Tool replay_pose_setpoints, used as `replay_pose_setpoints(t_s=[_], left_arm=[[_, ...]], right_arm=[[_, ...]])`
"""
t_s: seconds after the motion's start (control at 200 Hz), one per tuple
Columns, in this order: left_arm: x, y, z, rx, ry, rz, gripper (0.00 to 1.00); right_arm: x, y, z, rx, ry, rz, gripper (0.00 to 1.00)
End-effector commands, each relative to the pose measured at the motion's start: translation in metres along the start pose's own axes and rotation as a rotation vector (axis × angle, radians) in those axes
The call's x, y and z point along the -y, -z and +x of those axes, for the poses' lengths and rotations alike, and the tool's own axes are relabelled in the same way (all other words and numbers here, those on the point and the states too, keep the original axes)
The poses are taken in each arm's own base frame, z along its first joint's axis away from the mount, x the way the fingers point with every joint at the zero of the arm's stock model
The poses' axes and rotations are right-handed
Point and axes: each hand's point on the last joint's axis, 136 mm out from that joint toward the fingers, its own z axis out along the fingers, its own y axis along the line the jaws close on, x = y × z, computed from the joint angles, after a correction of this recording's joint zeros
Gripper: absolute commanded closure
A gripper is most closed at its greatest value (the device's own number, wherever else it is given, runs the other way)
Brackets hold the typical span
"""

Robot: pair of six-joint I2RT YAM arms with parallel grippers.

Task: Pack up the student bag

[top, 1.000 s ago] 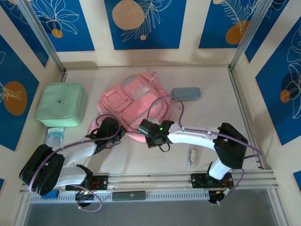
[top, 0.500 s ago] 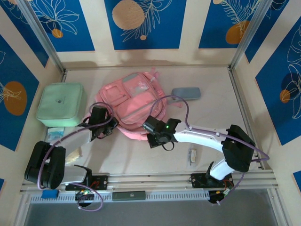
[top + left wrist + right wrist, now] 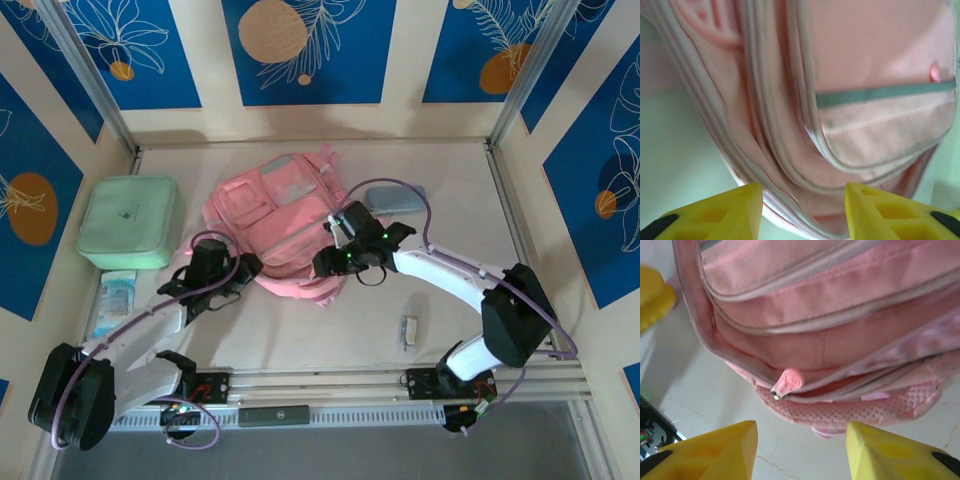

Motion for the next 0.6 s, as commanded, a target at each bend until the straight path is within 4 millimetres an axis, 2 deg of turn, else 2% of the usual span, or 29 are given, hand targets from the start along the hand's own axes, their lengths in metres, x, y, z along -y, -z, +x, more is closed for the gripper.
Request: replay_pose_setpoints(t_s=[0.0, 0.075, 0.32, 0.455, 0.595], left_arm=[[0.008, -0.001, 0.008, 0.035, 0.062, 0.031, 0.51], [0.01, -0.004, 0.012, 0.06, 0.08, 0.034, 0.49], [0.007, -0.022, 0.022, 0.057, 0.134, 0.017, 0.51], [0.003, -0.03, 0.025, 0.052, 0.145, 0.008, 0.56], [-0.01, -0.034, 0.026, 0.057, 0.147, -0.037, 0.63]], right_arm=[[-0.029, 0.001, -0.014, 0.002, 0.096, -0.097, 0.48], [-0.036, -0.002, -0.018, 0.015, 0.126, -0.129, 0.47], [-0.027, -0.024, -0.025, -0.029, 0.143, -0.119, 0.44], [-0.019, -0.04, -0.019, -0.069, 0.131, -0.118, 0.44], [-0.023, -0.04, -0.009, -0.083, 0.148, -0.165, 0.44]])
